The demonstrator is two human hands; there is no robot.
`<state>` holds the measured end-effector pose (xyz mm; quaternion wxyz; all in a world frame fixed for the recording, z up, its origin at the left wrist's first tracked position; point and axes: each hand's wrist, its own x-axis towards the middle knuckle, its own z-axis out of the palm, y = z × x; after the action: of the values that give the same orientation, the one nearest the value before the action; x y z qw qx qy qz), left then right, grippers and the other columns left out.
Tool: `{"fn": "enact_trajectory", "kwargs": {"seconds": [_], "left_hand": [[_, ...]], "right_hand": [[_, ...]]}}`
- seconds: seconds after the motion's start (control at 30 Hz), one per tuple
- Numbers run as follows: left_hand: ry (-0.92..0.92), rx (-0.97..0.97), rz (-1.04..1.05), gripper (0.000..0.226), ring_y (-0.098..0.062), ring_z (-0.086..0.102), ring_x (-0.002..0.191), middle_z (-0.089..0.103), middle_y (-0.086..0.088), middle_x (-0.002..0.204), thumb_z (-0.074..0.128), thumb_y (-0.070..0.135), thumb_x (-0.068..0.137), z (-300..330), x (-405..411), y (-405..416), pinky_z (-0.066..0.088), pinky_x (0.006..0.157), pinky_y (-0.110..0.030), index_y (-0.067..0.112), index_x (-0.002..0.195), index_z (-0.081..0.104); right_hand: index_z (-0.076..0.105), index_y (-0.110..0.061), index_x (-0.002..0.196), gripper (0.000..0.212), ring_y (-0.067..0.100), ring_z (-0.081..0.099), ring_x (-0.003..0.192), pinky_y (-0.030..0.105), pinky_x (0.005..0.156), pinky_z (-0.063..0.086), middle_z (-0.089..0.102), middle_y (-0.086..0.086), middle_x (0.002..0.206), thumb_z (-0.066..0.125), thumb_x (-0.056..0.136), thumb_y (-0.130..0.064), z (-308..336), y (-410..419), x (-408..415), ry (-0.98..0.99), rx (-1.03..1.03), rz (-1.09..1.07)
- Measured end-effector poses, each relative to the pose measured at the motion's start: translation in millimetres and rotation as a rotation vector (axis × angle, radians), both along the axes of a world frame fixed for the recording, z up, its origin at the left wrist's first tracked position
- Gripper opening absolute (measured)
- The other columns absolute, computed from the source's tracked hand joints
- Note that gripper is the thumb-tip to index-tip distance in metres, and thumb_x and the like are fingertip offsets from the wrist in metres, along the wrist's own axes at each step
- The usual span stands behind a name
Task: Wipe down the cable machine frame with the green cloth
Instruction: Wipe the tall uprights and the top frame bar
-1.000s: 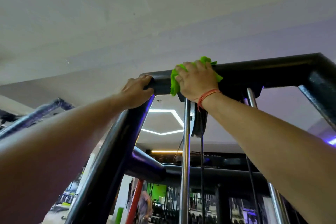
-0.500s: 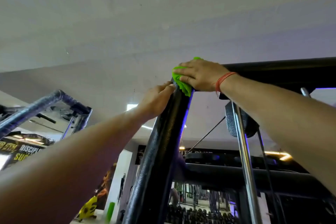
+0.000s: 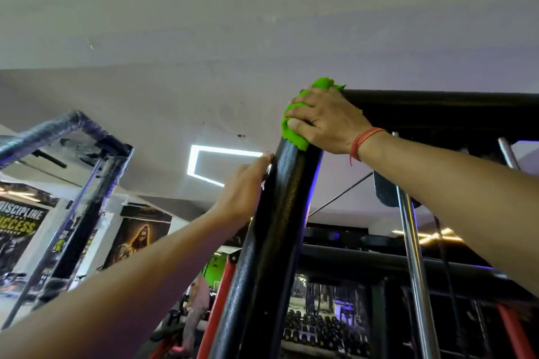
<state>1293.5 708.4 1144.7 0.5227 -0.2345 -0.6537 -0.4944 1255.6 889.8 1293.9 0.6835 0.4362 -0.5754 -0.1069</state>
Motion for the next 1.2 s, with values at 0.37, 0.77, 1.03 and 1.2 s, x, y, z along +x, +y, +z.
{"fn": "enact_trajectory", "kwargs": {"seconds": [0.37,0.77,1.03,1.2], "left_hand": [[0.032,0.011,-0.136,0.048,-0.025,0.064,0.112,0.072,-0.003,0.107,0.047,0.067,0.069,-43,26,11,0.041,0.109,-0.054,0.032,0.085,0.075],[0.018,0.063,-0.103,0.045,-0.014,0.066,0.116,0.076,0.009,0.111,0.035,0.055,0.091,-82,33,7,0.039,0.113,-0.052,0.046,0.094,0.079],[-0.037,0.126,-0.134,0.047,-0.020,0.070,0.109,0.078,0.000,0.105,0.035,0.046,0.099,-110,40,3,0.045,0.108,-0.047,0.040,0.093,0.081],[-0.064,0.138,-0.105,0.052,-0.003,0.070,0.102,0.078,0.014,0.098,0.033,0.039,0.106,-128,45,7,0.046,0.097,-0.034,0.049,0.084,0.079]], "right_hand": [[0.067,-0.033,0.129,0.048,0.028,0.047,0.133,0.050,0.117,0.029,0.060,0.002,0.137,0.036,0.101,-0.058,-33,5,-1,0.072,0.097,0.027],[0.069,-0.028,0.125,0.046,0.024,0.057,0.118,0.045,0.105,0.040,0.067,-0.001,0.121,0.036,0.104,-0.051,-70,-4,21,0.119,0.356,-0.053],[0.066,-0.025,0.132,0.046,0.032,0.045,0.138,0.053,0.114,0.033,0.061,0.002,0.138,0.036,0.105,-0.049,-86,-2,7,0.072,0.065,0.020],[0.052,-0.031,0.145,0.048,0.026,0.042,0.142,0.047,0.118,0.030,0.055,-0.001,0.145,0.033,0.106,-0.051,-104,9,18,0.095,0.363,-0.074]]}}
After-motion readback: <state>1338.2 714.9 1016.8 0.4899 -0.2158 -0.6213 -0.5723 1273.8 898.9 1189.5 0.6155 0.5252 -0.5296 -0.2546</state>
